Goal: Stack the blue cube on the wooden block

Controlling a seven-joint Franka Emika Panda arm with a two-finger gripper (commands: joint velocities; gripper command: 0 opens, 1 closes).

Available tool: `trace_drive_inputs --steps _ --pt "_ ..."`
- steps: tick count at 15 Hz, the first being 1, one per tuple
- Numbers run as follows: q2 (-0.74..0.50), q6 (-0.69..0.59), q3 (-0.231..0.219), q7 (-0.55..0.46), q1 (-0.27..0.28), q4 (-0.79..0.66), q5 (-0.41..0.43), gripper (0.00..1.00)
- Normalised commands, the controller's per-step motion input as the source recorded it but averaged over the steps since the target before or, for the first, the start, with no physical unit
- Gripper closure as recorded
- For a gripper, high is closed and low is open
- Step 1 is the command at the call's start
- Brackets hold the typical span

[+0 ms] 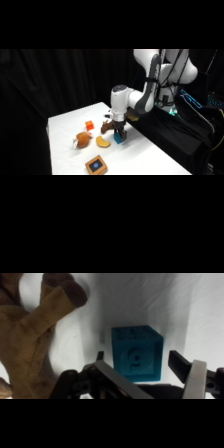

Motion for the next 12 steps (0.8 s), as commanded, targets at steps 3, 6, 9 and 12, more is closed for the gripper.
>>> trace_drive_inputs --steps 3,6,9,12 --pt "0.07 0.28 0.017 0.08 0.071 -0.08 0.121 0.05" --pt "0.03 0.28 -0.026 0.09 0.105 -0.09 0.114 0.3" --pt "-0.03 0.26 -0.115 0.11 0.183 -0.11 0.07 0.55" --pt "-0.13 0.17 -0.181 0.12 0.251 -0.14 0.017 0.7"
